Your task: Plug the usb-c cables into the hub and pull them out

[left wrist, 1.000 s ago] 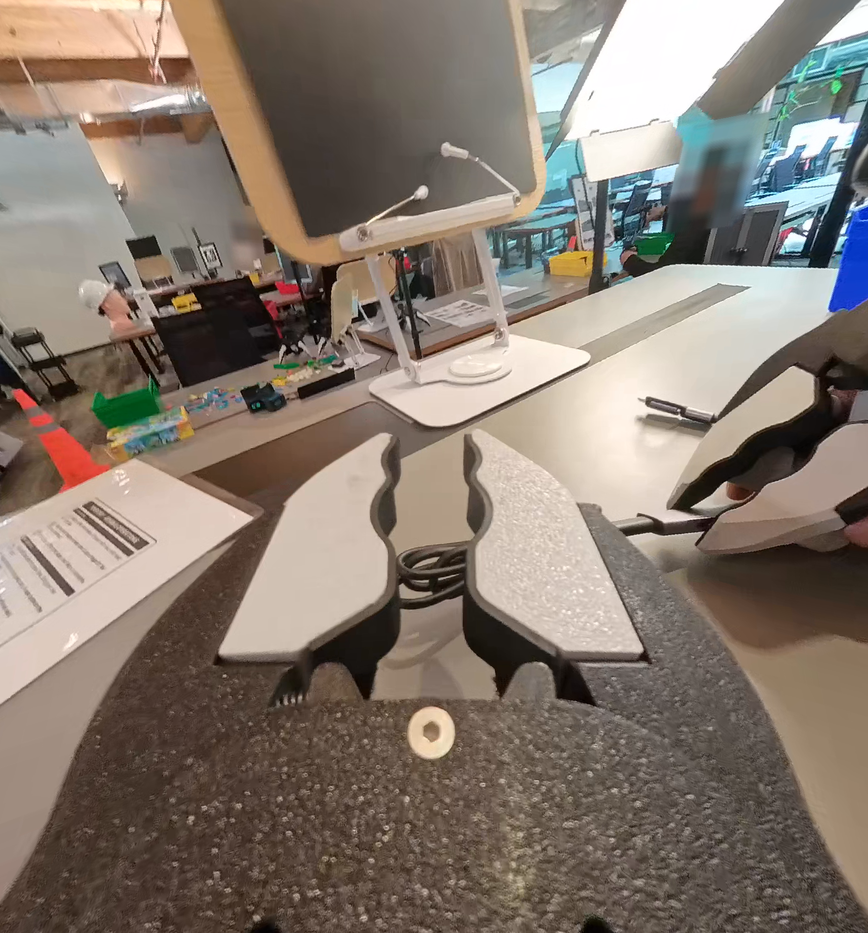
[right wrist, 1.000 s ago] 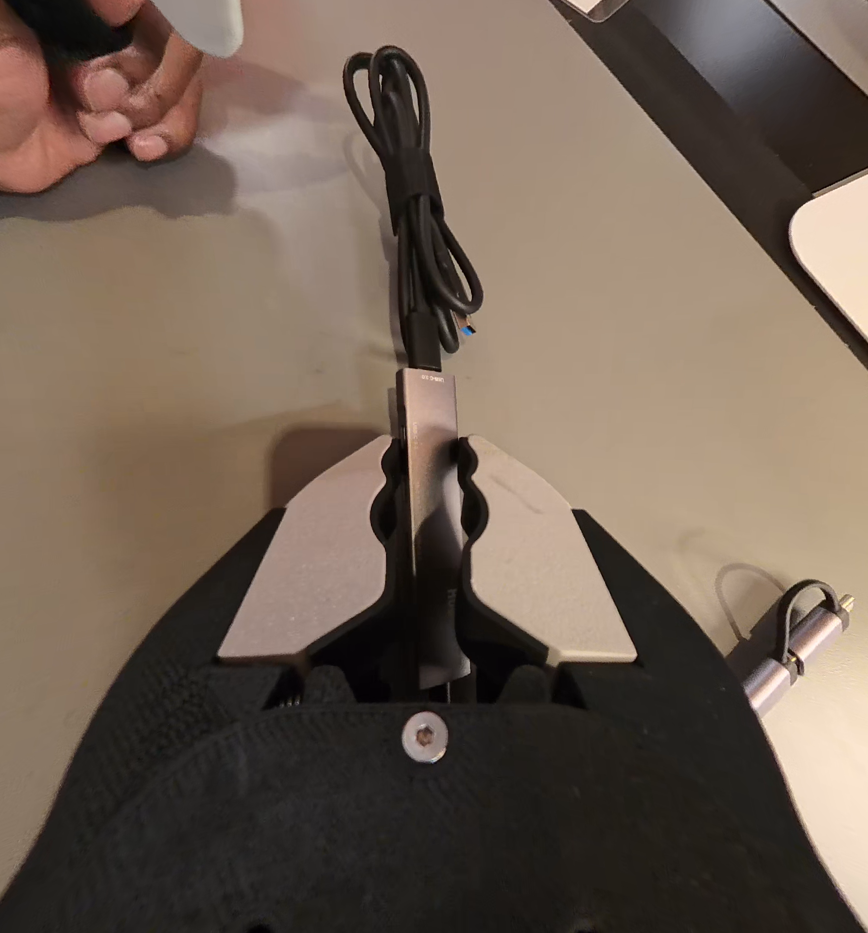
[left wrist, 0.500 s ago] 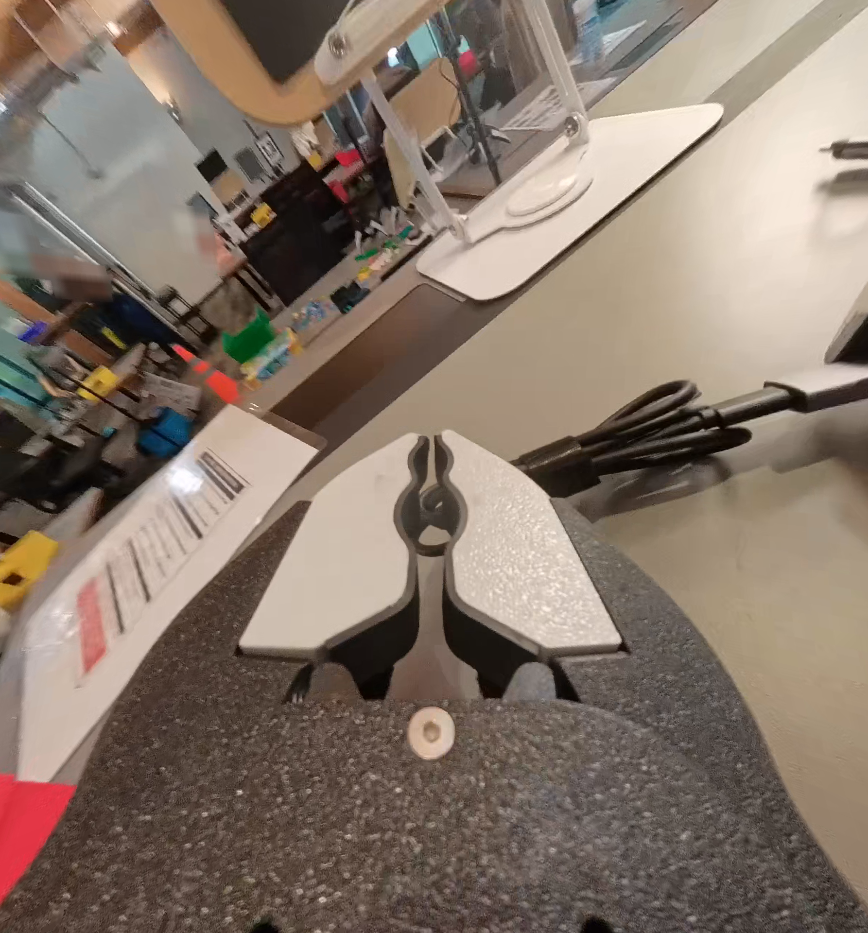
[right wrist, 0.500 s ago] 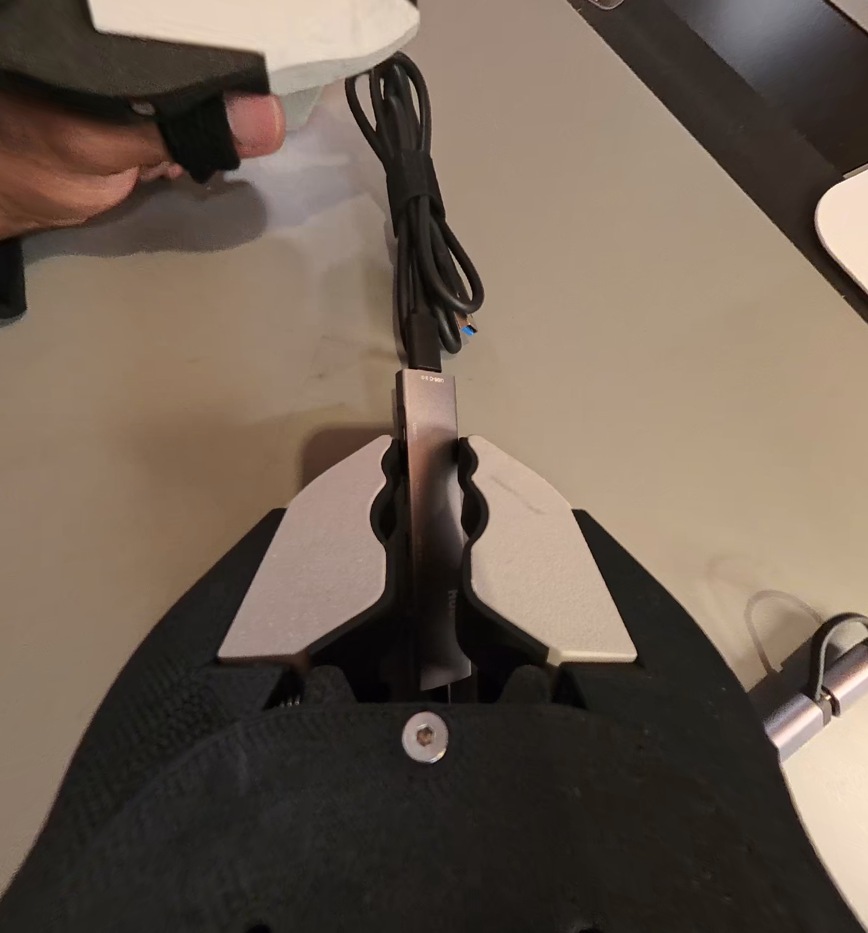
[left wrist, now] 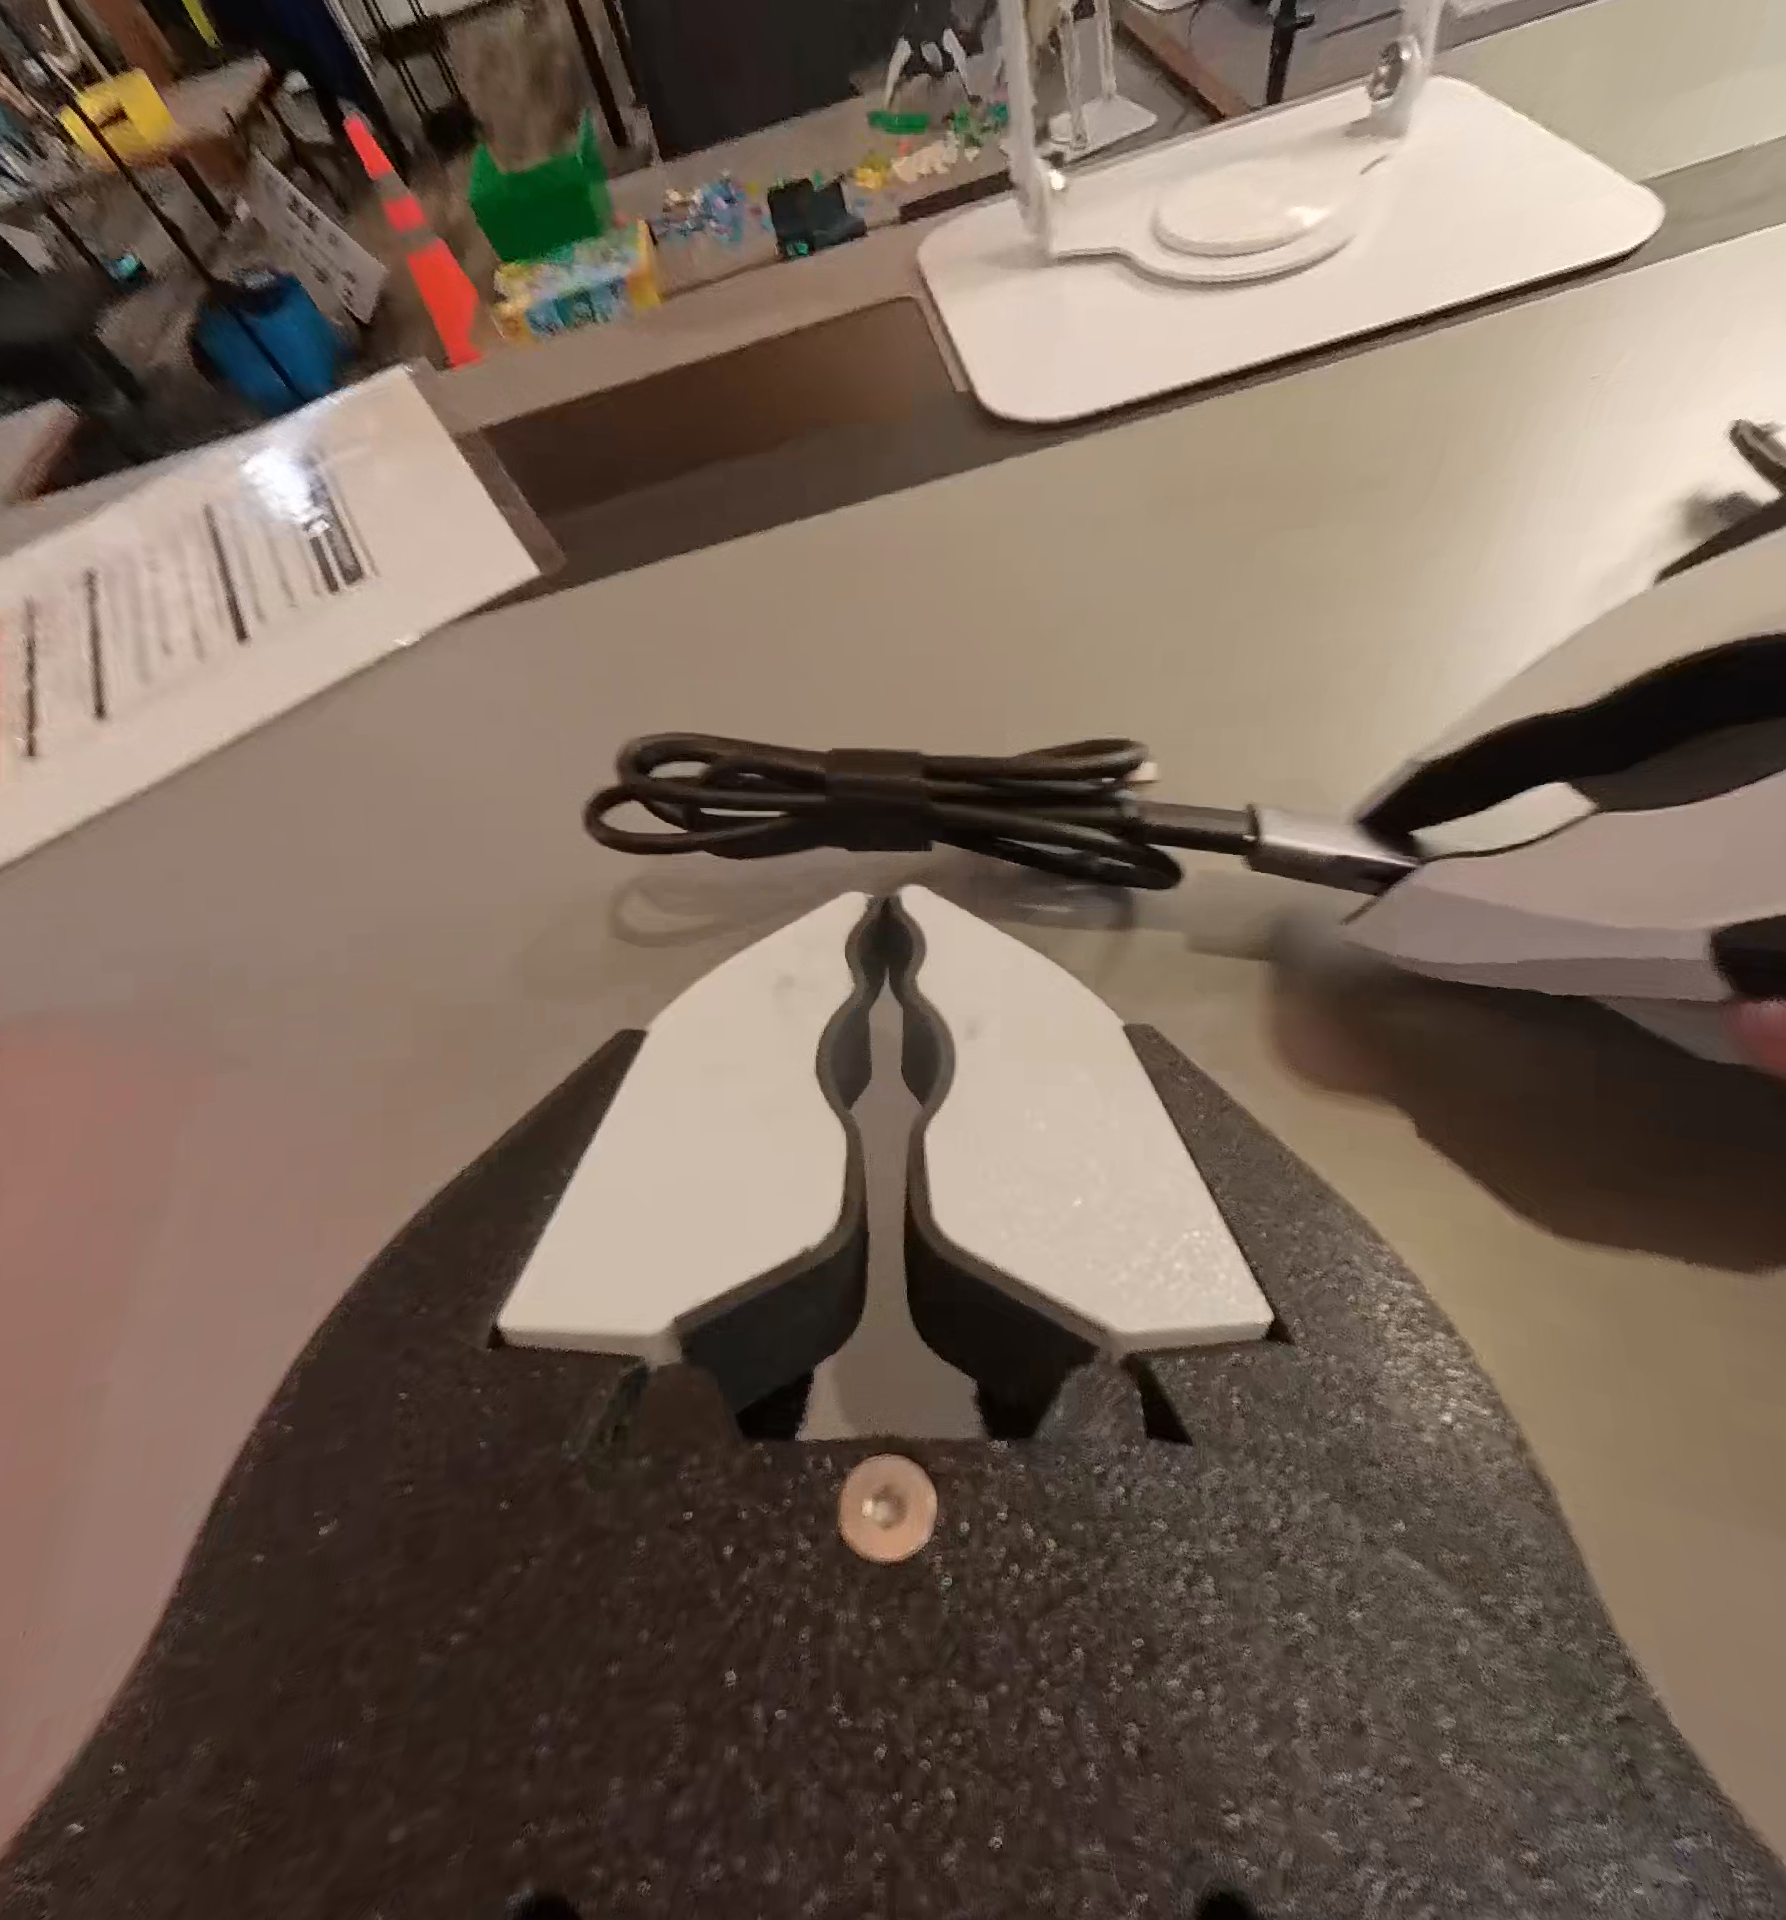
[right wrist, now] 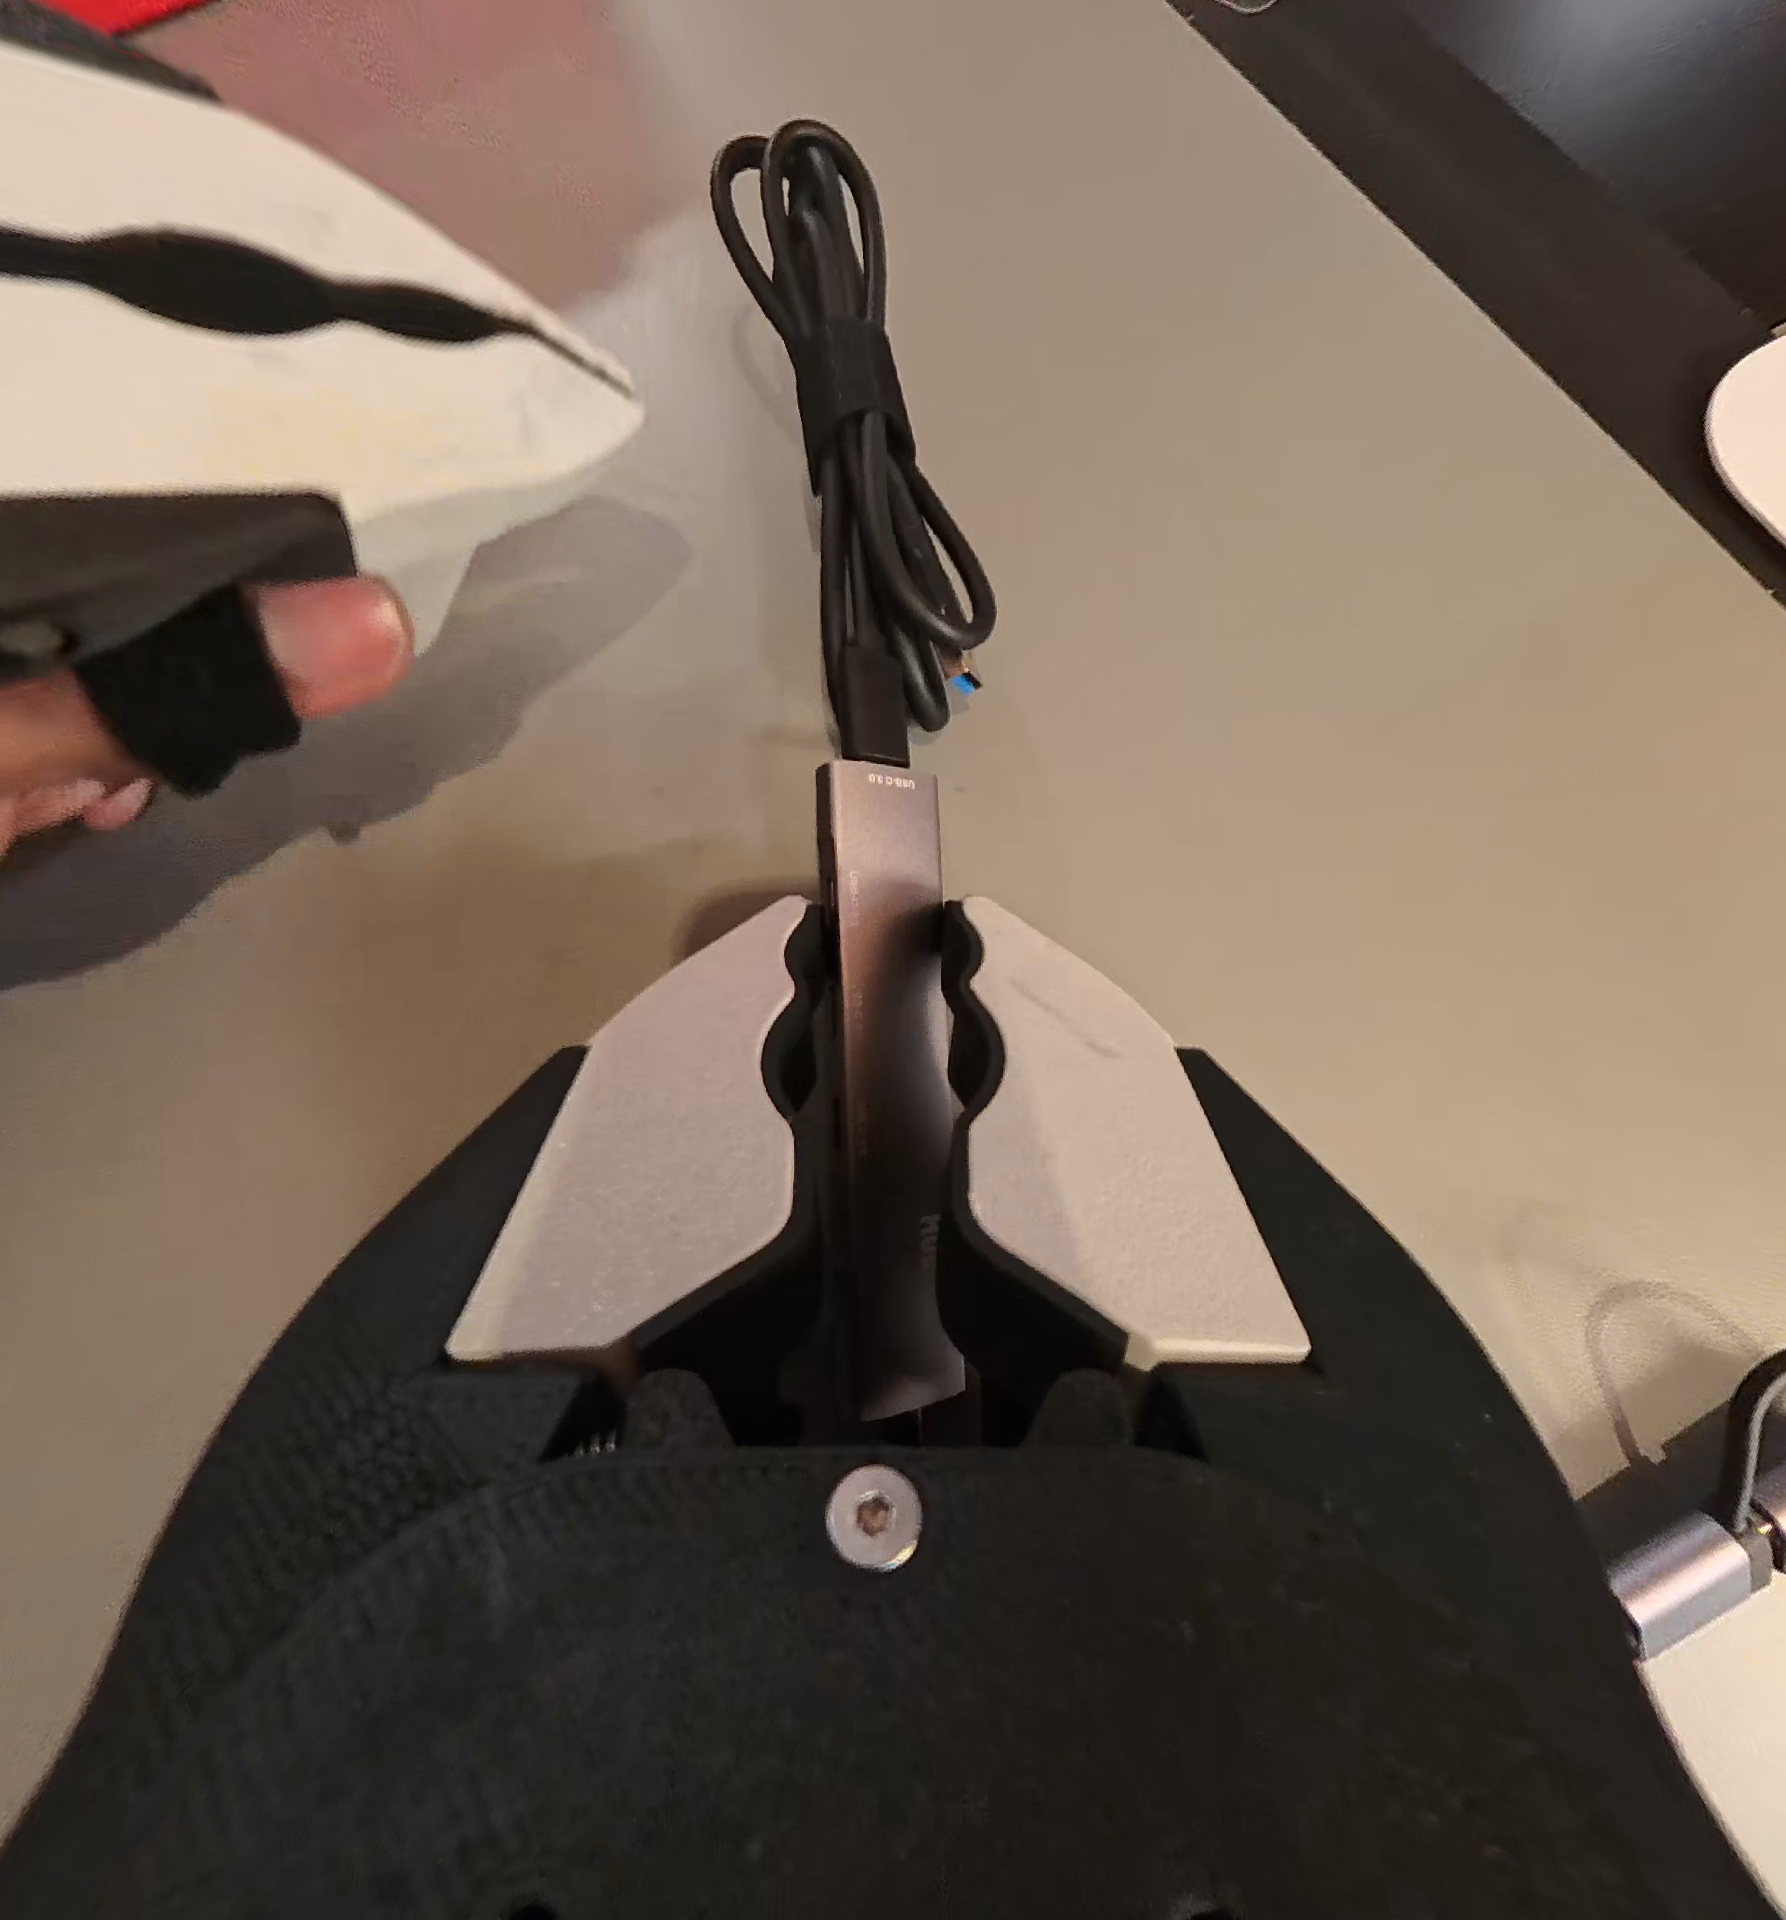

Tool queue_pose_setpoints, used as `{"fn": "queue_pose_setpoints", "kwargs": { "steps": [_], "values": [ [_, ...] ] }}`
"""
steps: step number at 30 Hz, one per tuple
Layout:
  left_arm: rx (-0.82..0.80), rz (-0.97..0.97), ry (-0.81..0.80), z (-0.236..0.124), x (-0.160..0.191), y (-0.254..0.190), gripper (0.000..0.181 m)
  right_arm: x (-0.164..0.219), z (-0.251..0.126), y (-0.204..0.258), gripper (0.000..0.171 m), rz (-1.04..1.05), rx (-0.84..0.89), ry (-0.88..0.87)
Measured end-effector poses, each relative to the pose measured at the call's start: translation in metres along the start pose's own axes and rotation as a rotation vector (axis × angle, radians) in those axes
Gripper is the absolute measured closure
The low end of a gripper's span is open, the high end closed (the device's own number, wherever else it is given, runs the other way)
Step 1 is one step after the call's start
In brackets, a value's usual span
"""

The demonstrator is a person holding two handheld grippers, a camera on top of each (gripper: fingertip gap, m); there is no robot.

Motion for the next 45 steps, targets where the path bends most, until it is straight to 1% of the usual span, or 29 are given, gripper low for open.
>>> {"fn": "queue_pose_setpoints", "kwargs": {
  "steps": [3, 6, 10, 15, 19, 22, 27, 31, 34, 39, 42, 45],
  "values": [
    [0.018, 0.014, 0.013, 0.0, 0.001, -0.007, 0.181, 0.0, -0.001, 0.001, 0.15, -0.013, 0.014, -0.01],
    [0.065, -0.014, 0.035, 0.002, 0.002, -0.005, 0.181, -0.001, -0.005, 0.002, 0.15, -0.021, 0.014, -0.043],
    [0.093, -0.063, 0.055, 0.004, 0.003, -0.001, 0.181, 0.001, -0.012, -0.002, 0.15, 0.028, -0.003, -0.073],
    [0.101, -0.09, 0.066, 0.005, 0.004, 0.001, 0.181, 0.002, -0.023, -0.015, 0.15, 0.056, 0.034, -0.101],
    [0.116, -0.104, 0.083, 0.007, 0.004, 0.002, 0.181, -0.005, -0.041, -0.024, 0.15, 0.059, 0.087, -0.146],
    [0.168, -0.121, 0.091, 0.008, 0.005, 0.002, 0.181, -0.012, -0.065, -0.026, 0.15, 0.041, 0.142, -0.187],
    [0.315, -0.13, 0.096, 0.009, 0.005, 0.001, 0.181, -0.017, -0.129, -0.021, 0.15, 0.127, 0.205, -0.291],
    [0.403, -0.124, 0.094, 0.008, 0.004, -0.002, 0.181, -0.027, -0.194, -0.019, 0.15, 0.141, 0.274, -0.332],
    [0.453, -0.094, 0.097, 0.007, 0.004, -0.007, 0.181, -0.039, -0.257, -0.024, 0.15, 0.106, 0.359, -0.345],
    [0.527, -0.07, 0.133, 0.007, 0.007, -0.011, 0.181, -0.057, -0.379, -0.041, 0.15, 0.056, 0.571, -0.358],
    [0.554, -0.08, 0.14, 0.007, 0.007, -0.011, 0.181, -0.052, -0.438, -0.062, 0.15, 0.068, 0.74, -0.333],
    [0.575, -0.09, 0.141, 0.006, 0.008, -0.011, 0.181, -0.028, -0.468, -0.085, 0.15, 0.143, 0.815, -0.347]
  ]
}}
Point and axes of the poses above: each gripper's, where its closed fingertips meet, z out along the fingers, x out of its underside, y = z × x across the jaws, the point moved 8 cm from there along -z, back along the fingers, and after that the axes turned 11 degrees about x, right-handed, at the moved point
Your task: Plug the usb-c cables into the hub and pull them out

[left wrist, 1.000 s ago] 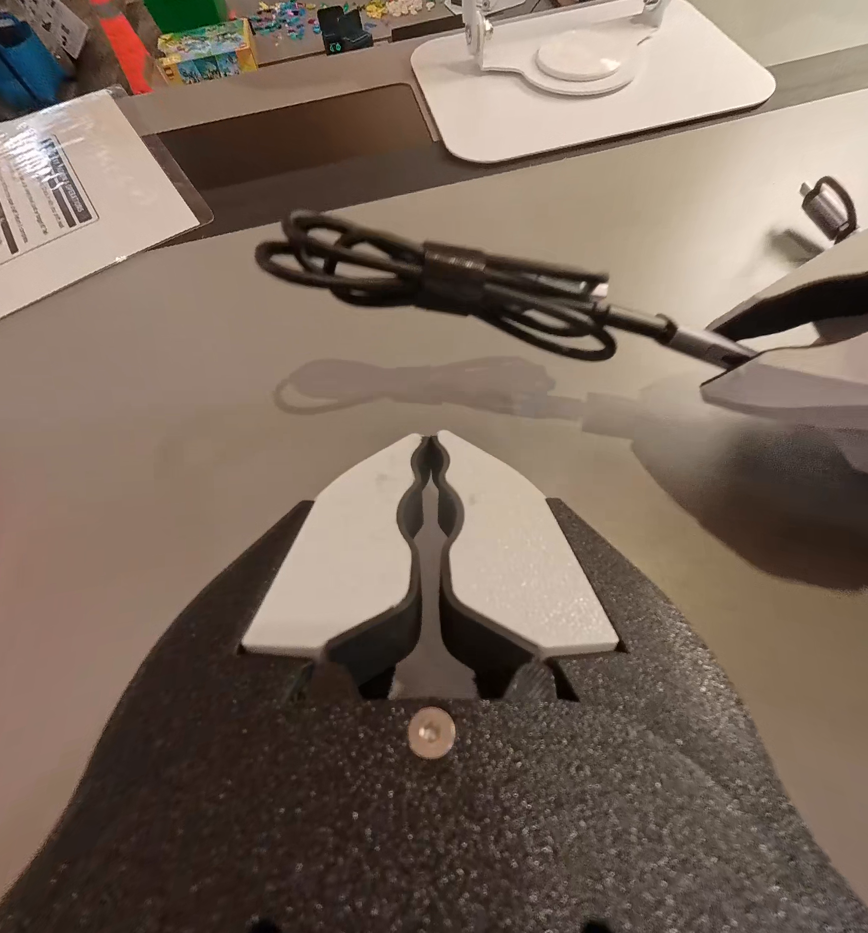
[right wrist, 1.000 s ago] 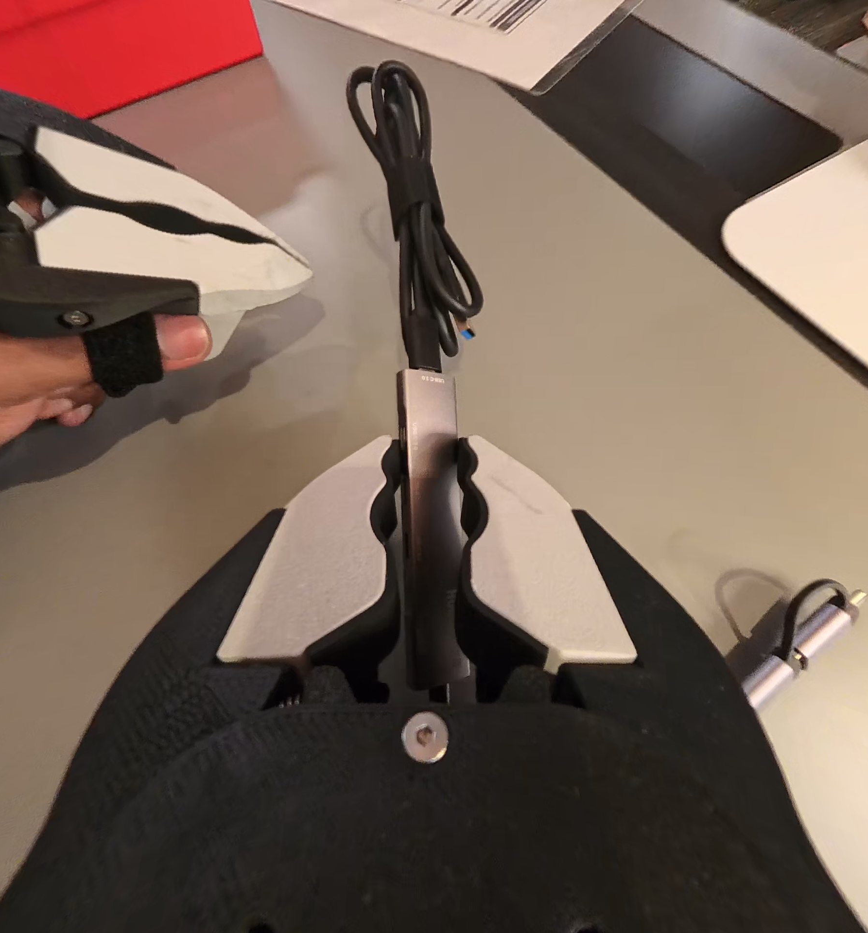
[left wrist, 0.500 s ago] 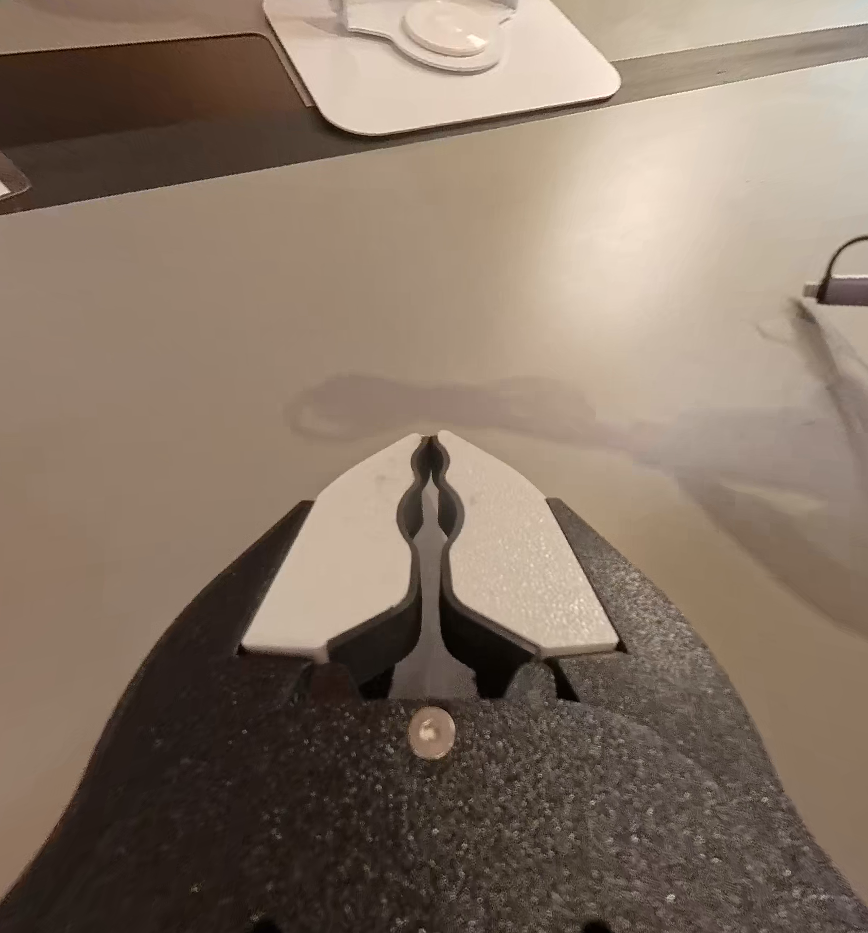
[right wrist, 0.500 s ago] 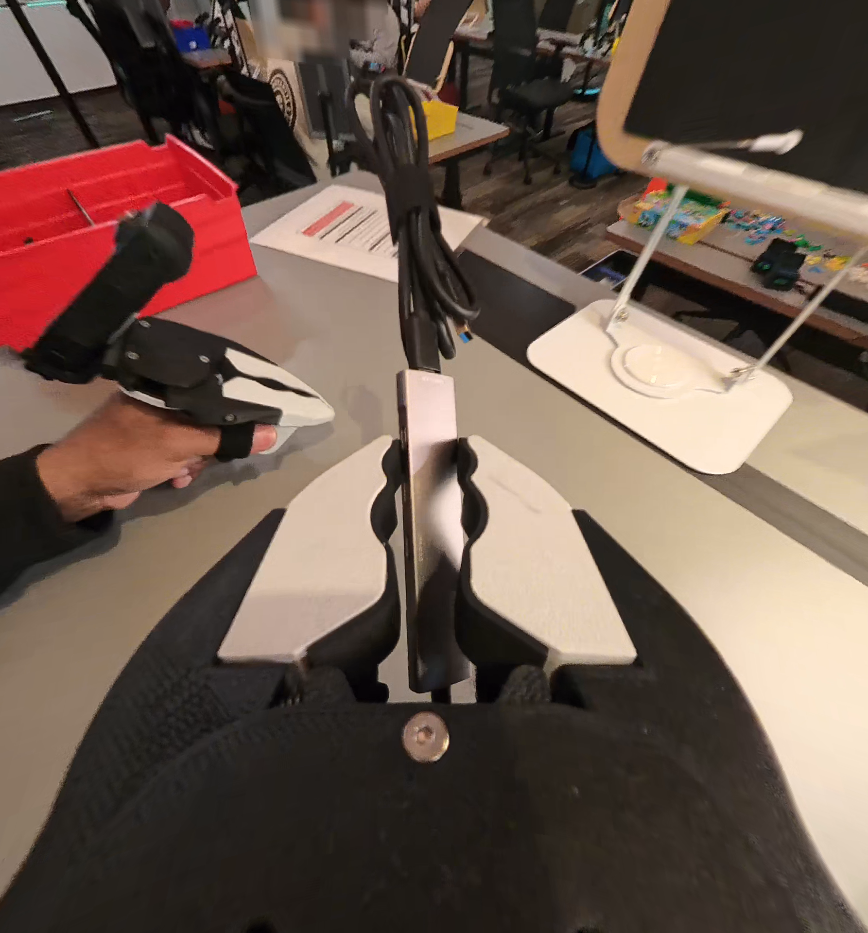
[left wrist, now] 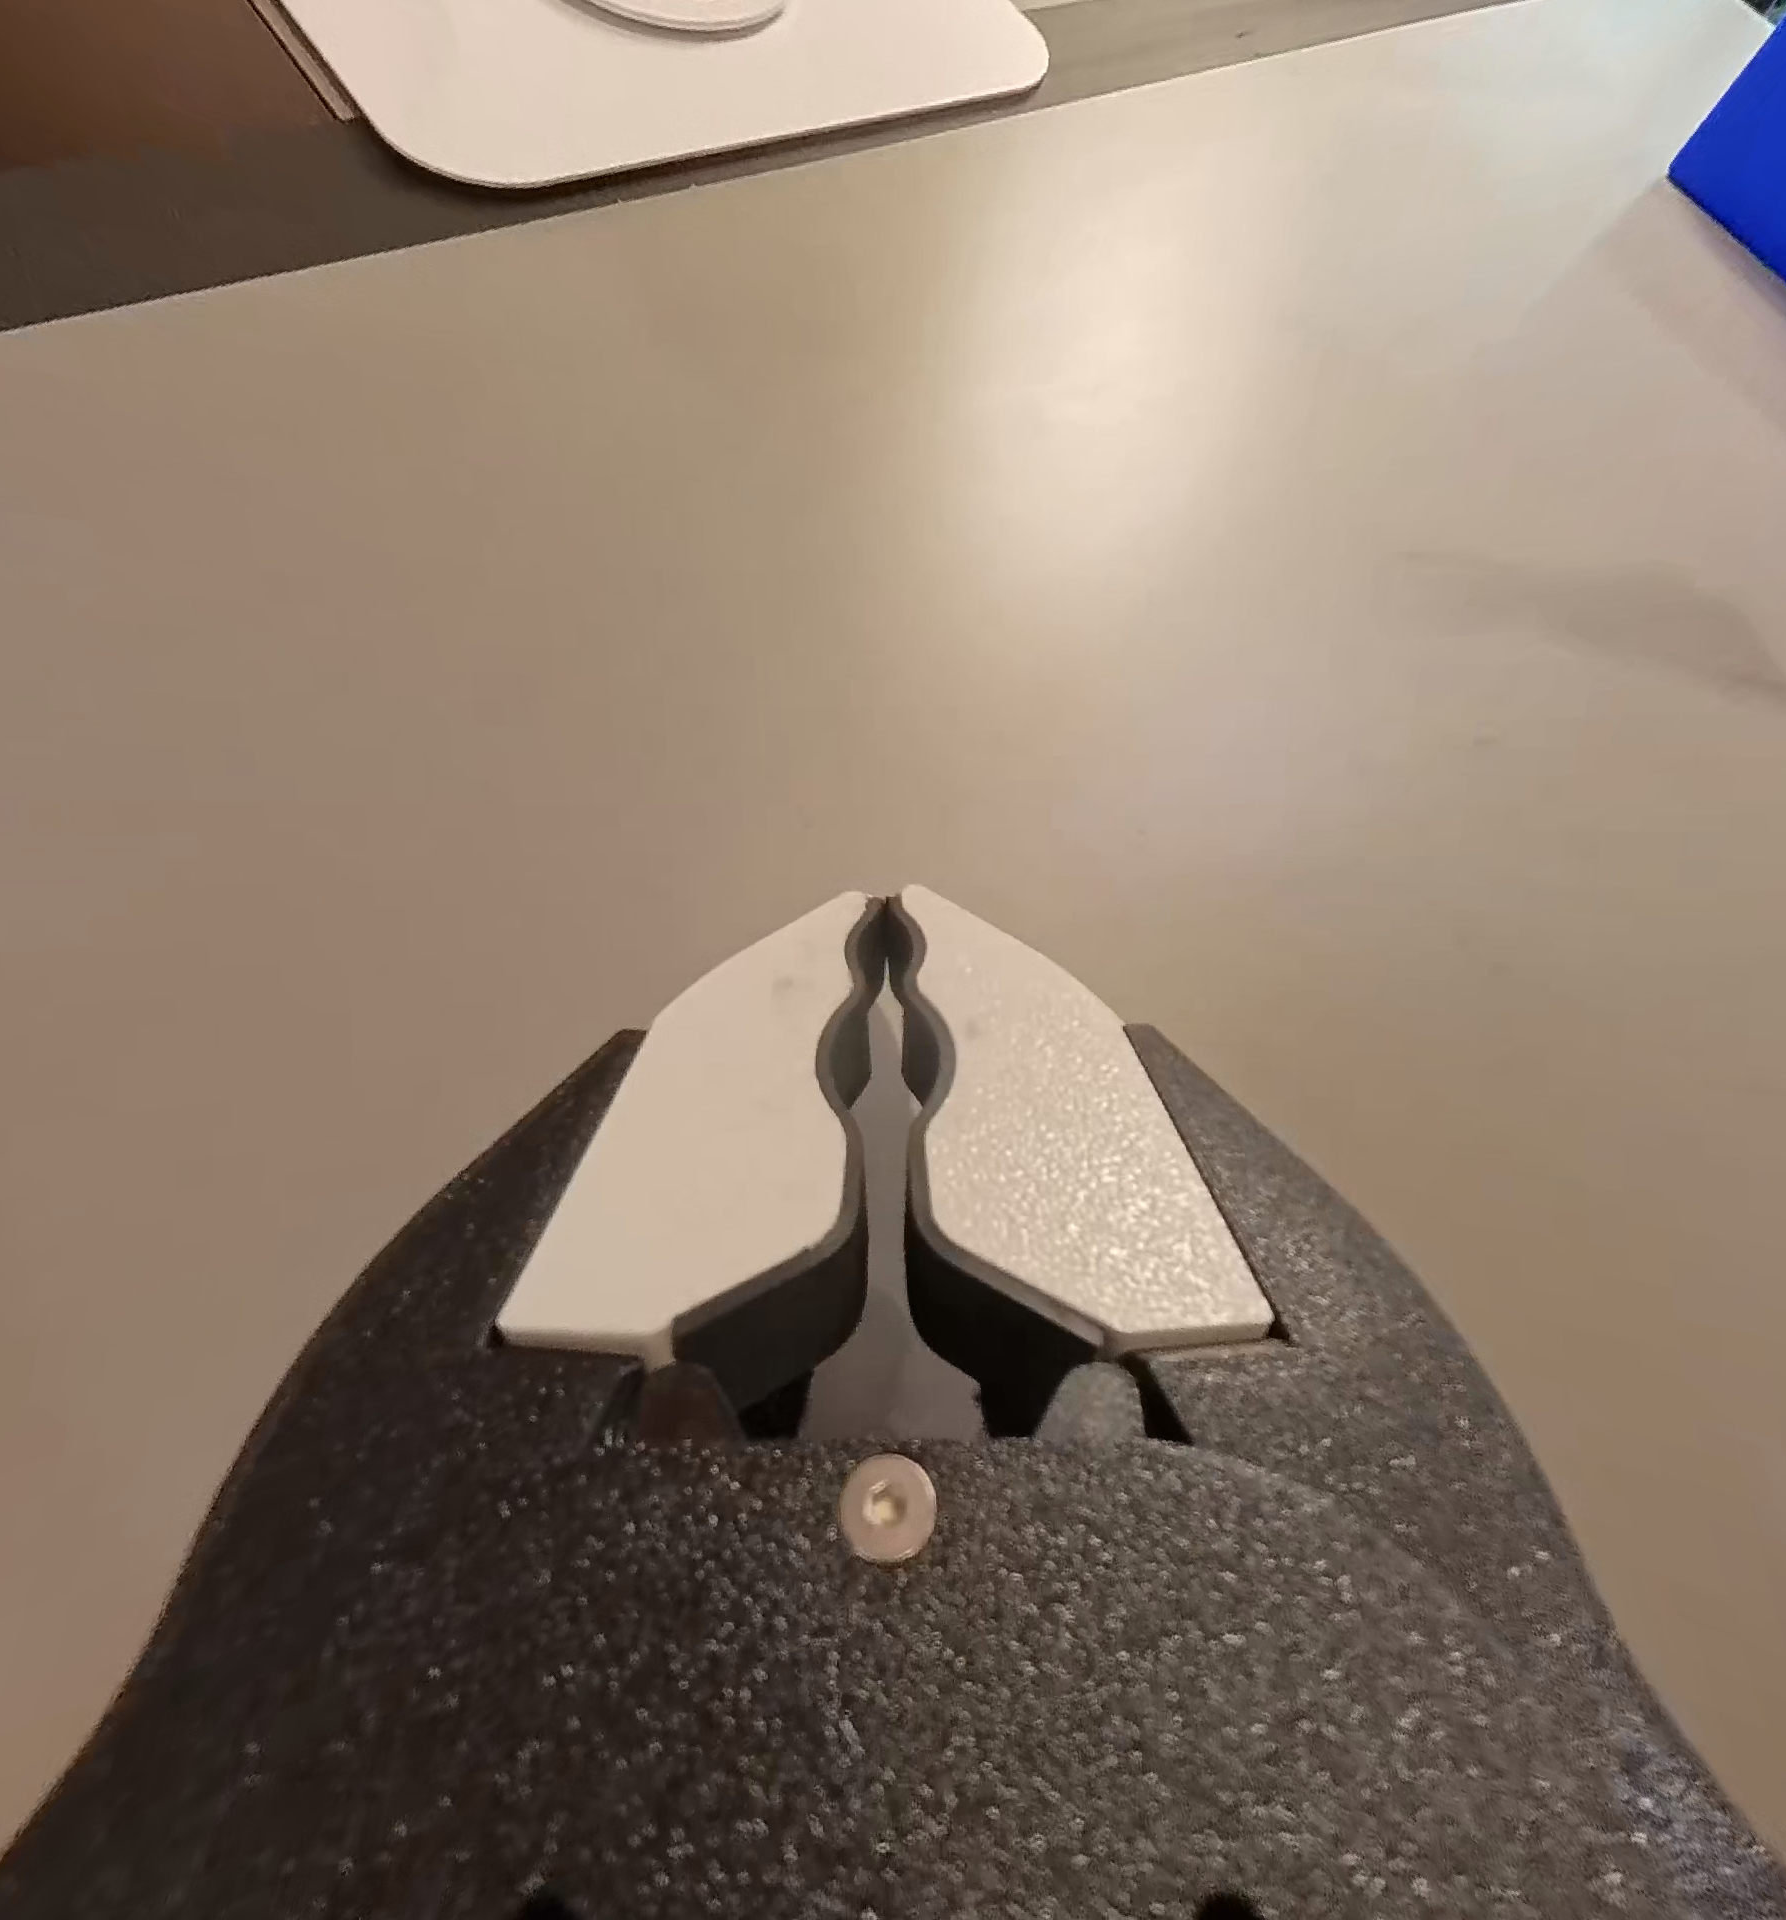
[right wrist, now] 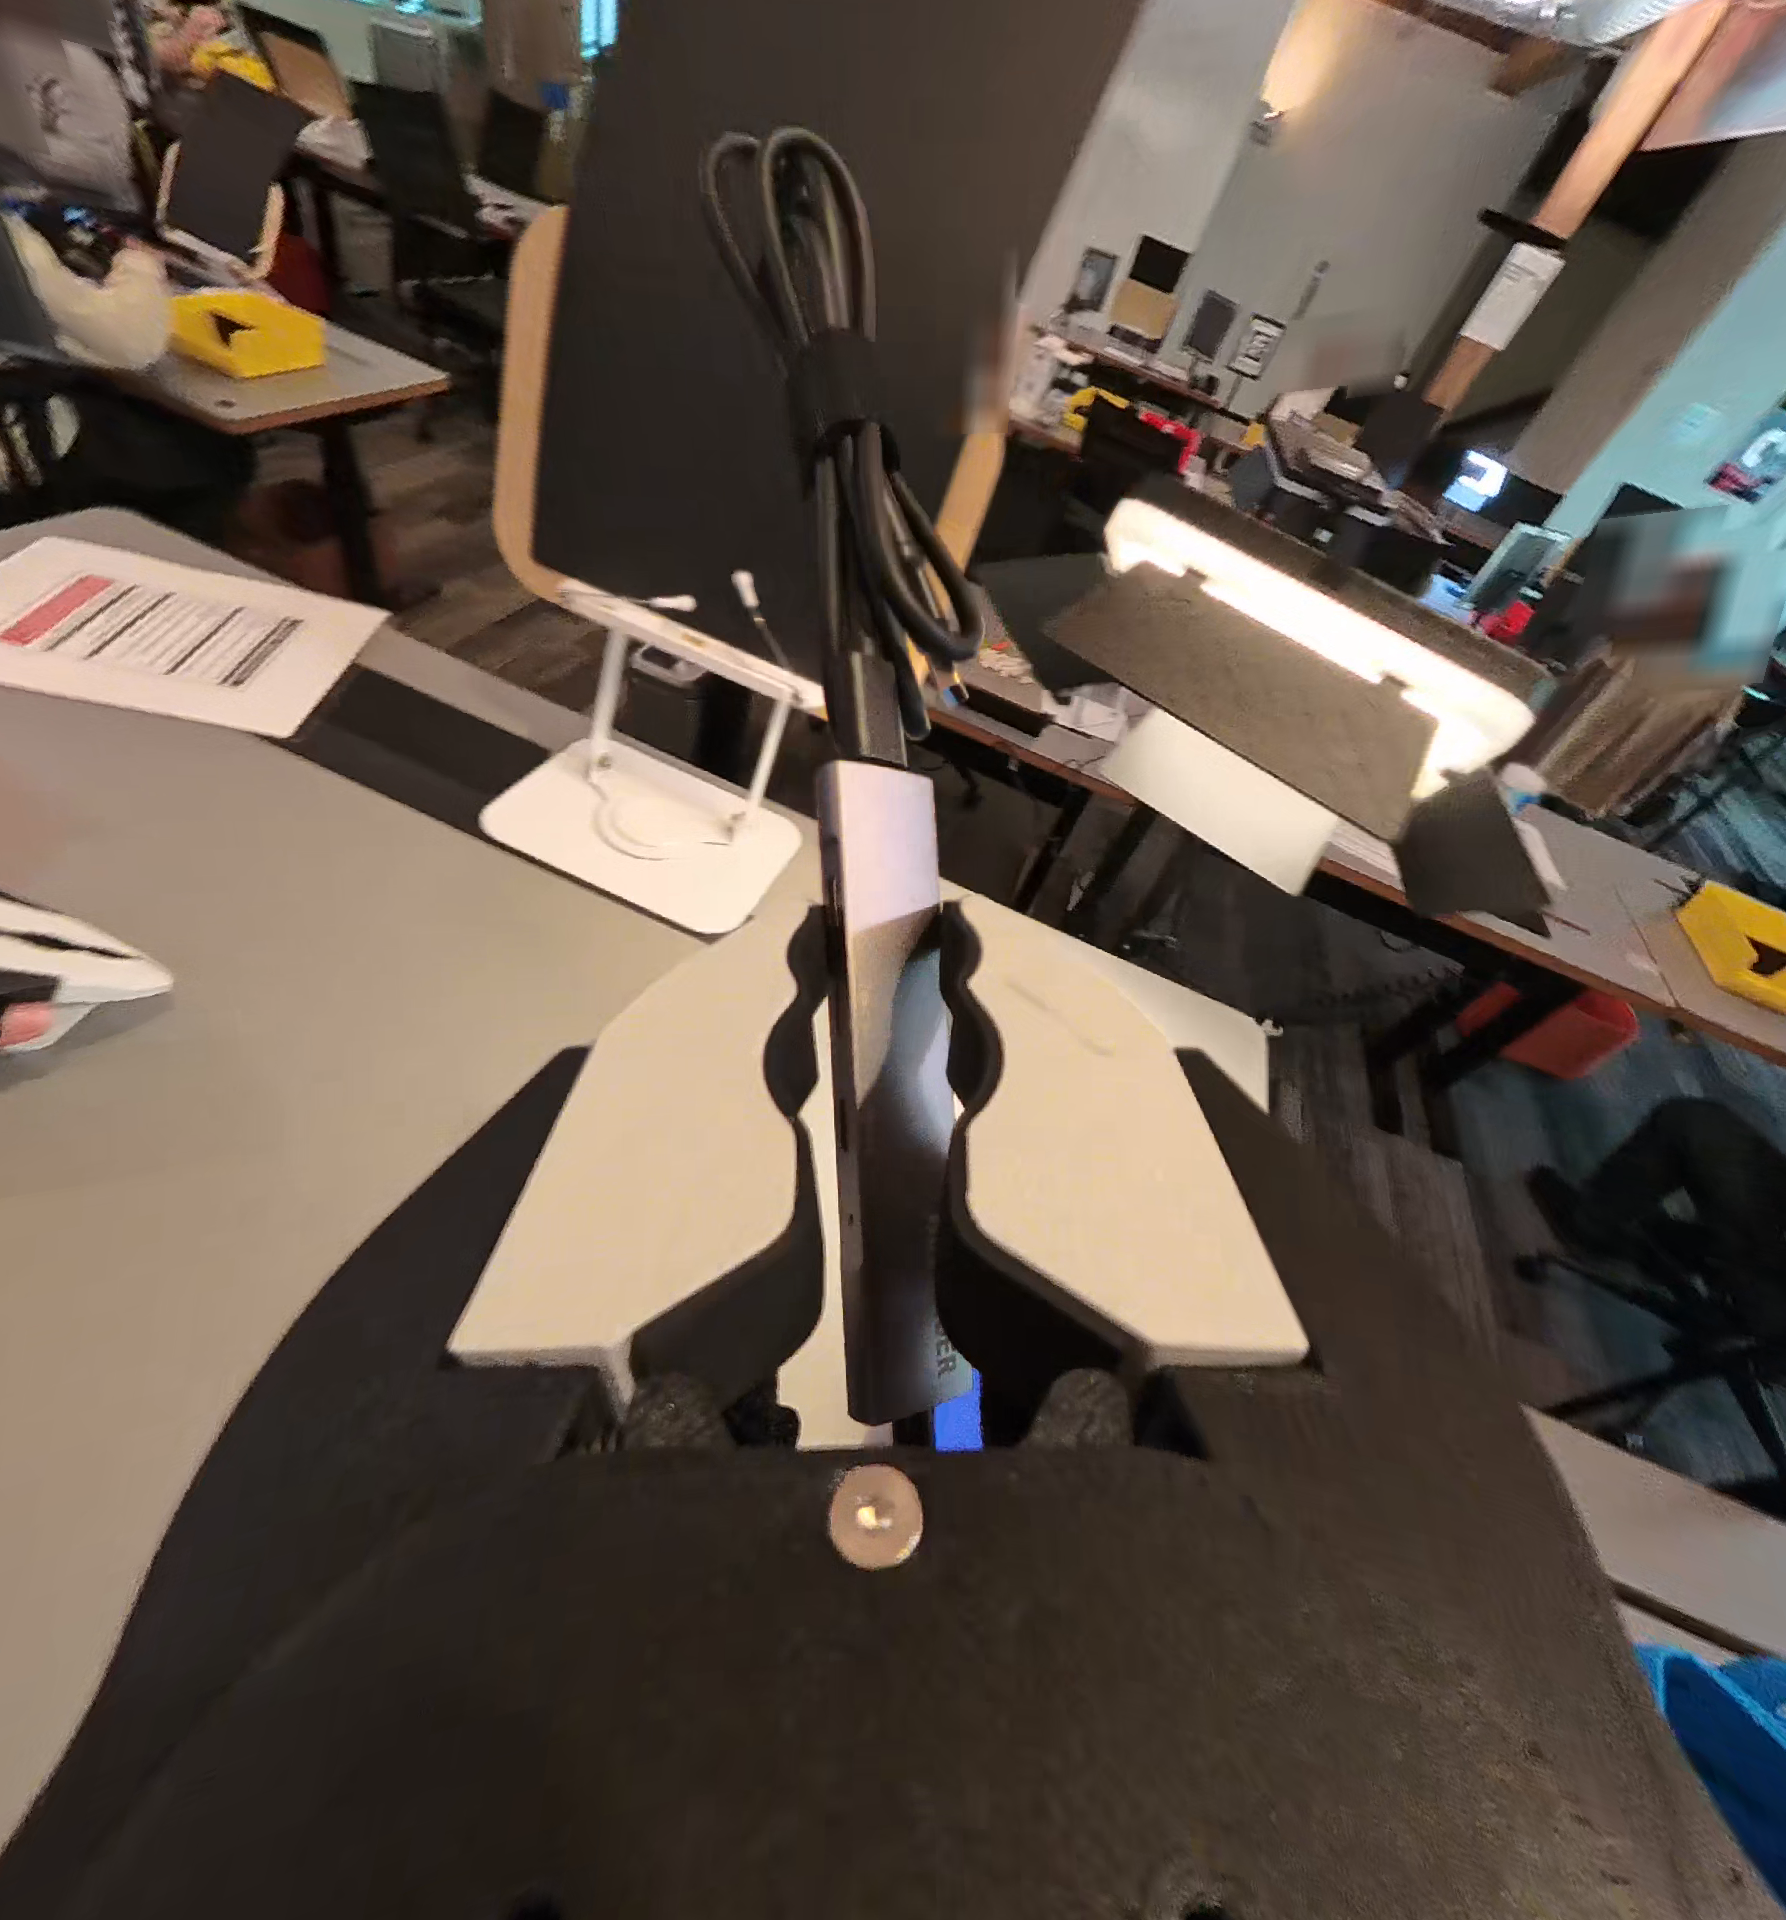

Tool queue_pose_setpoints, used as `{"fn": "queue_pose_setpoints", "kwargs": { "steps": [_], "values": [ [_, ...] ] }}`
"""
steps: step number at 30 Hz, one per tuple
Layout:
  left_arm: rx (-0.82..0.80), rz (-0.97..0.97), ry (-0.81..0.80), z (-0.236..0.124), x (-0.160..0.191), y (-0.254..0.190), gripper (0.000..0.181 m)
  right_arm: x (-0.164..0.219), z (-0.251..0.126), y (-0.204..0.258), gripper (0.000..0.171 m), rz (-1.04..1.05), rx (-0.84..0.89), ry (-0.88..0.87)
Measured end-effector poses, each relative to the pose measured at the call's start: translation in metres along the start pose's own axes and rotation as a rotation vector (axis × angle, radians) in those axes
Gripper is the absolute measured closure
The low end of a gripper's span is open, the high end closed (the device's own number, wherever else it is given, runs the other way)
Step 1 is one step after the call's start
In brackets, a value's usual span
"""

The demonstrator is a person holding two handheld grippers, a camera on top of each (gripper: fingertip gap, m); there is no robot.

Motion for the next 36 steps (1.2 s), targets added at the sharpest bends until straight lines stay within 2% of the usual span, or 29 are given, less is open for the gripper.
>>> {"fn": "queue_pose_setpoints", "kwargs": {
  "steps": [3, 6, 10, 14, 16, 17, 20, 24, 27, 30, 36],
  "values": [
    [0.007, 0.005, 0.001, 0.0, 0.0, -0.001, 0.181, 0.046, 0.01, -0.031, 0.15, 0.104, 0.064, 0.031],
    [0.002, 0.029, -0.002, 0.0, 0.0, -0.003, 0.181, 0.117, 0.031, -0.053, 0.151, 0.291, 0.07, 0.11],
    [-0.023, 0.068, -0.003, -0.001, 0.001, -0.006, 0.181, 0.209, 0.052, -0.069, 0.151, 0.454, 0.178, 0.235],
    [-0.073, 0.112, 0.011, 0.001, 0.001, -0.009, 0.181, 0.261, 0.057, -0.07, 0.152, 0.543, 0.273, 0.457],
    [-0.099, 0.138, 0.03, 0.003, 0.002, -0.01, 0.181, 0.269, 0.058, -0.07, 0.163, 0.566, 0.301, 0.531],
    [-0.109, 0.149, 0.039, 0.005, 0.002, -0.011, 0.181, 0.268, 0.058, -0.07, 0.163, 0.564, 0.309, 0.525],
    [-0.121, 0.16, 0.049, 0.006, 0.003, -0.011, 0.181, 0.248, 0.055, -0.072, 0.146, 0.525, 0.303, 0.466],
    [-0.11, 0.161, 0.044, 0.005, 0.003, -0.011, 0.18, 0.198, 0.043, -0.045, 0.144, 0.342, 0.166, 0.315],
    [-0.11, 0.163, 0.049, 0.006, 0.003, -0.011, 0.176, 0.178, 0.039, 0.01, 0.142, 0.243, -0.041, 0.272],
    [-0.106, 0.16, 0.047, 0.006, 0.003, -0.011, 0.17, 0.191, 0.047, 0.083, 0.139, 0.221, -0.244, 0.275],
    [-0.127, 0.262, -0.047, -0.005, 0.004, -0.022, 0.151, 0.268, 0.086, 0.198, 0.13, 0.213, -0.357, 0.417]
  ]
}}
Point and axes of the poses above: each gripper's, where its closed fingertips meet, z out along the fingers, x out of its underside, y = z × x across the jaws, the point moved 8 cm from there along -z, back along the fingers, and after that the axes turned 11 degrees about x, right-handed, at the moved point
